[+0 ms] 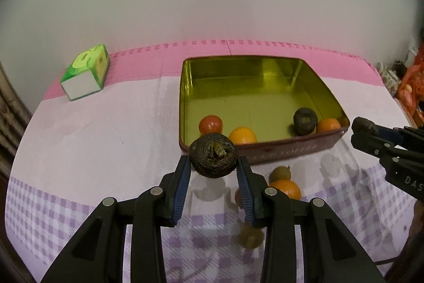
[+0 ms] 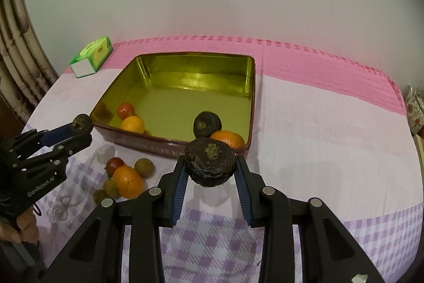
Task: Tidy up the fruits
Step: 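Carry the dark brown fruits into the tin and open both tools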
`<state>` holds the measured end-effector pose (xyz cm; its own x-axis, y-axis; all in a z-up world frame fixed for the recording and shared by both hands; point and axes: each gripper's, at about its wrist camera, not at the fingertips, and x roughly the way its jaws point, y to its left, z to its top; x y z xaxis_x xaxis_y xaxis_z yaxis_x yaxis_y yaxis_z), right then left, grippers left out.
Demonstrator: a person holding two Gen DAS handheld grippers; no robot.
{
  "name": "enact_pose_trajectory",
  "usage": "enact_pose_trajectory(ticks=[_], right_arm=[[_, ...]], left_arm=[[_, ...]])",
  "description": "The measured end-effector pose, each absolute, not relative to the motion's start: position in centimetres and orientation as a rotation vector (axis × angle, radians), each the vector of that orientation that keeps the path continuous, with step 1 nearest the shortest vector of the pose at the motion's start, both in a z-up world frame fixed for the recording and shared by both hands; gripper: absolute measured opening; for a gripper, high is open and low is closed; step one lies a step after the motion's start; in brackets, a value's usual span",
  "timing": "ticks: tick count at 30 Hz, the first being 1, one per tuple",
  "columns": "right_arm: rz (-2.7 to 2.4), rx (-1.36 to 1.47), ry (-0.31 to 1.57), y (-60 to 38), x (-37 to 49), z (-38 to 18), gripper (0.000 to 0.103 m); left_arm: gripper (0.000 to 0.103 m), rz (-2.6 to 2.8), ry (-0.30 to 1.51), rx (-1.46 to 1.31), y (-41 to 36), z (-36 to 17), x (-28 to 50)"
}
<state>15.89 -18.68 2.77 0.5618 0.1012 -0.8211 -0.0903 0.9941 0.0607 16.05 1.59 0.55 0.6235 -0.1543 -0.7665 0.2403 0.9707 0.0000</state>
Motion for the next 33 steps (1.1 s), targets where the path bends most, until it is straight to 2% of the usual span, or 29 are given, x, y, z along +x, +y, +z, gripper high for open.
enact_pose_trajectory(ticks=[14, 33], right_arm=[[0.114, -0.02, 0.969, -18.3, 19.4, 1.9, 0.032], [0.112, -0.047, 1.029, -18.4, 22.8, -0.5, 0.032]], left_arm=[[0.037, -0.24, 0.859, 0.09, 0.9, 1.7, 19.8], [0.037, -0.262, 0.932, 0.119, -1.1, -0.8, 23.6]])
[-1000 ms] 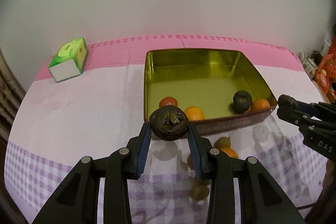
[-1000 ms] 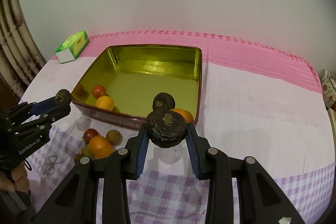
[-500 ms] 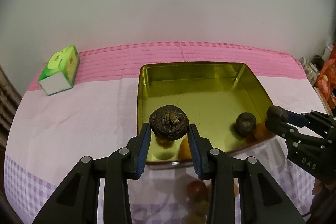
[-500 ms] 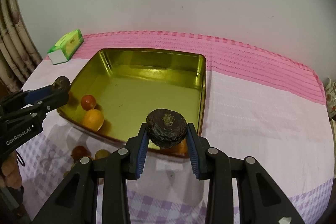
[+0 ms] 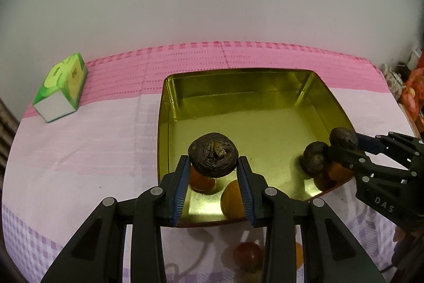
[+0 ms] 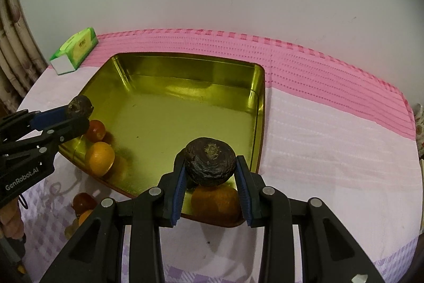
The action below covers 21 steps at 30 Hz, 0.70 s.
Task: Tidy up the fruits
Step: 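Carry the dark brown fruits into the tin and open both tools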
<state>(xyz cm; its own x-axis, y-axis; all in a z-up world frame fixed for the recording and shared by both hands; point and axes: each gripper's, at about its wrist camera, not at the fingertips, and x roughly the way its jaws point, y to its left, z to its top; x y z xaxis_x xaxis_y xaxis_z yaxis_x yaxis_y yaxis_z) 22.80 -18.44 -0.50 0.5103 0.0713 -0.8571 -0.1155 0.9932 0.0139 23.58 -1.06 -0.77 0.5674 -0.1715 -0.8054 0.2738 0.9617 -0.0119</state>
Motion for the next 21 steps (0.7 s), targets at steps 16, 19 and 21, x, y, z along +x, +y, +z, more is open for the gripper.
enact_pose_trajectory(ticks=[16, 19, 21], right_arm=[[0.121, -0.047, 1.037, -18.1, 23.1, -1.0, 0.034], [0.118, -0.045, 1.037, -18.0, 22.9, -0.8, 0.034], [0.118, -0.045, 1.034, -18.0, 22.8, -0.7, 0.034]], left_arm=[[0.037, -0.237, 0.982, 0.124, -0.8, -2.8, 24.5], [0.038, -0.234, 0.984, 0.13, -0.8, -2.8, 24.4], [0.038, -0.23, 0.983, 0.133, -0.8, -2.8, 24.2]])
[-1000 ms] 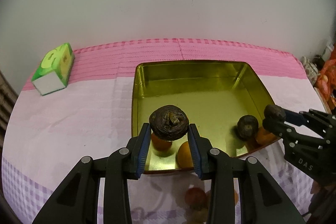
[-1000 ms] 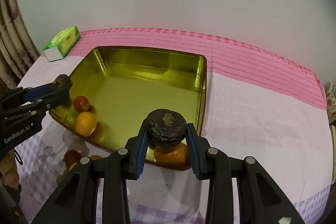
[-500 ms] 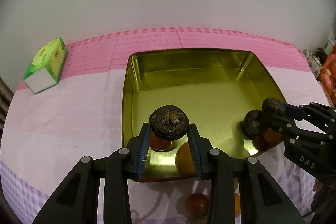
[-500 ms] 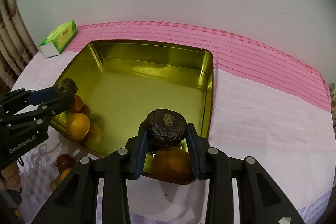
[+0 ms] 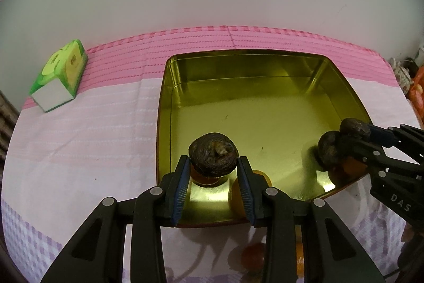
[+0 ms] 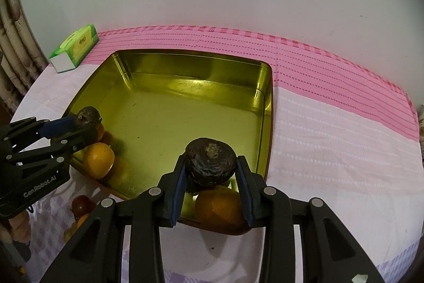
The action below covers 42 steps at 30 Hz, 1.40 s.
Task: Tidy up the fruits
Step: 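Carry the dark brown fruits into the tin and open both tools, then lift both open tools out of the tin toward the remaining fruits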
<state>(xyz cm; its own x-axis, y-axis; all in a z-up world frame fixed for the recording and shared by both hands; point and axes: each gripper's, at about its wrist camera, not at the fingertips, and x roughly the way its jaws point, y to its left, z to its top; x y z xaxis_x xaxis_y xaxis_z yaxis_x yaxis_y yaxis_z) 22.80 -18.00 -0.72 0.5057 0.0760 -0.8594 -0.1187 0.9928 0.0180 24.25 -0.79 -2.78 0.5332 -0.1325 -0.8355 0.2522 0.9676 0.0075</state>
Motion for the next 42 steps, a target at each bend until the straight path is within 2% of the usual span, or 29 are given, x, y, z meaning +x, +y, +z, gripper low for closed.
enact_pose_trajectory(ticks=[11, 23, 42], right_arm=[[0.119, -0.046, 0.994, -17.6, 21.0, 1.2, 0.036], [0.2, -0.027, 0.991, -15.3, 14.9, 1.3, 0.036], [0.267, -0.049, 1.055, -11.0, 12.5, -1.6, 0.036]], left_arm=[[0.04, -0.233, 0.966, 0.129, -0.5, -1.5, 22.7], [0.041, -0.219, 0.928, 0.113, 1.1, -0.2, 16.5], [0.041, -0.142, 0.995, 0.079, 5.1, -4.0, 13.8]])
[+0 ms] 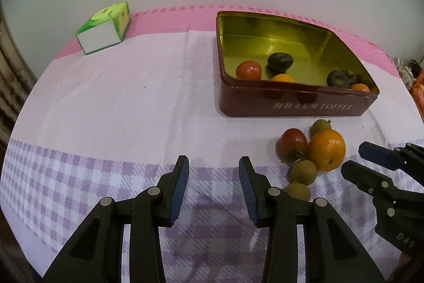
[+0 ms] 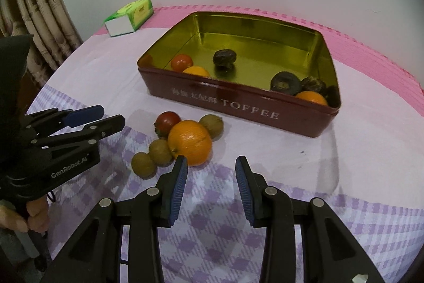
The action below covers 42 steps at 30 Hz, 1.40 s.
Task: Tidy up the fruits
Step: 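Lift both open tools out of the tin toward the remaining fruits, then grasp the tangerine with the right tool while the left tool grasps the orange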
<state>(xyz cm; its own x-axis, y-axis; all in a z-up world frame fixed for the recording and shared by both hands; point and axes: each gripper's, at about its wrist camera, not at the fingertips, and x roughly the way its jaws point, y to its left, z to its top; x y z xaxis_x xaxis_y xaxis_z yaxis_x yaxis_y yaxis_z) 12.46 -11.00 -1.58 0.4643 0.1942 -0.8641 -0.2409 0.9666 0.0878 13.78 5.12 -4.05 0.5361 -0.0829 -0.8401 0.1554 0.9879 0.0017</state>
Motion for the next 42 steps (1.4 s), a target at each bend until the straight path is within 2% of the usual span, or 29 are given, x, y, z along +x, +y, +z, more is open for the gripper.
enact_pose_trajectory(ticks=[8, 12, 29, 34, 42], right_arm=[[0.269, -0.059, 1.065, -10.3, 13.1, -2.2, 0.038], [0.27, -0.06, 1.06, -10.1, 13.3, -2.3, 0.043], [0.29, -0.075, 1.064, -8.8, 14.2, -3.0, 0.043], [0.305, -0.082, 1.073, -8.4, 14.3, -3.4, 0.035], [0.299, -0.091, 1.066, -8.2, 14.1, -3.3, 0.034]], left_arm=[[0.041, -0.142, 1.006, 0.071, 5.3, -4.6, 14.2], [0.041, -0.146, 1.01, 0.067, 5.4, -4.6, 14.3], [0.041, -0.126, 1.019, 0.071, 6.8, -5.2, 14.7], [0.041, -0.13, 1.018, 0.069, 7.0, -5.2, 14.7], [0.041, -0.132, 1.019, 0.068, 6.9, -5.1, 14.7]])
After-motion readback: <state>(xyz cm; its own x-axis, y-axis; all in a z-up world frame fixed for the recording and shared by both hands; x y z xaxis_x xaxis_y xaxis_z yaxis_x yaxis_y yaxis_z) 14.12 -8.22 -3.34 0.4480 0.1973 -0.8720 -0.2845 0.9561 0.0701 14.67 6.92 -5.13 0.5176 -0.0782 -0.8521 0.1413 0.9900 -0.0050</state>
